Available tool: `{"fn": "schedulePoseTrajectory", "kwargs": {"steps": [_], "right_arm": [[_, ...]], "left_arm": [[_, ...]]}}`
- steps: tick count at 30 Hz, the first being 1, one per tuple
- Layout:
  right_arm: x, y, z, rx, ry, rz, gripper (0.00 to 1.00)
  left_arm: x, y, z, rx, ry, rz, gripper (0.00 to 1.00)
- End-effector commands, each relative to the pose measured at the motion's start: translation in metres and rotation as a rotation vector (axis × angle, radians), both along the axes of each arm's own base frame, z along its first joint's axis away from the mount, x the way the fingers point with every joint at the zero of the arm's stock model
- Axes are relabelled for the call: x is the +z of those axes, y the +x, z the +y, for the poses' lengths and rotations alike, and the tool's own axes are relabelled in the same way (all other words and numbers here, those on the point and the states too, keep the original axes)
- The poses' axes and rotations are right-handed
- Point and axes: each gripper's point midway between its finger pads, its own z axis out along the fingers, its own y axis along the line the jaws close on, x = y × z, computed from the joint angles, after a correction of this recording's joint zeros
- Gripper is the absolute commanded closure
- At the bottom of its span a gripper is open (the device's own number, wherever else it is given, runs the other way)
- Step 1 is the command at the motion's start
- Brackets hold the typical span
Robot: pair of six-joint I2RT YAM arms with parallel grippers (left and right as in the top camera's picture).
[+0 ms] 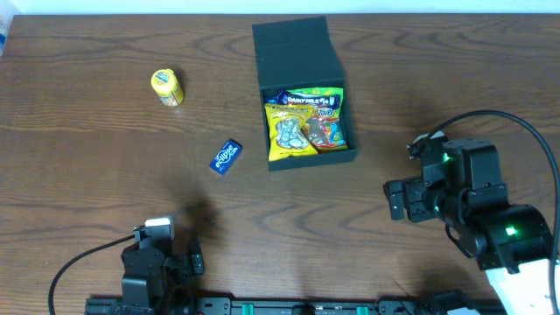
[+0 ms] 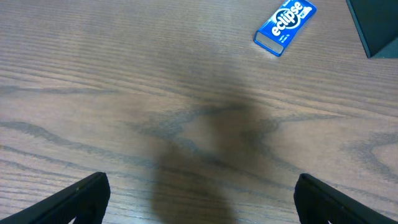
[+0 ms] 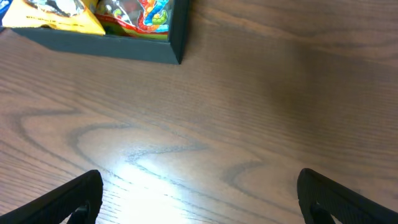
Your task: Pack container
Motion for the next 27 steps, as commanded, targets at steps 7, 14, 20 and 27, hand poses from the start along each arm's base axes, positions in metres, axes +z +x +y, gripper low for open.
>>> {"fn": "schedulePoseTrajectory", "kwargs": {"steps": [7, 14, 20, 27], "right_arm": [[0.005, 0.003, 0.0, -0.033, 0.031, -0.019, 0.01], [0.005, 0.003, 0.0, -0.033, 0.032, -0.019, 0.01], [0.005, 0.003, 0.0, -0.033, 0.032, -0.019, 0.01], [0.005, 0.003, 0.0, -0.033, 0.031, -0.019, 0.01]], "left_arm": [[-0.017, -0.009, 0.003, 0.025, -0.003, 0.064, 0.04], [0.004, 0.011, 0.005, 0.041, -0.003, -0.055, 0.04], [0.029, 0.03, -0.005, 0.023, -0.063, -0.182, 0.05], [0.045, 0.038, -0.041, -0.098, -0.256, -0.24, 0.04]]}}
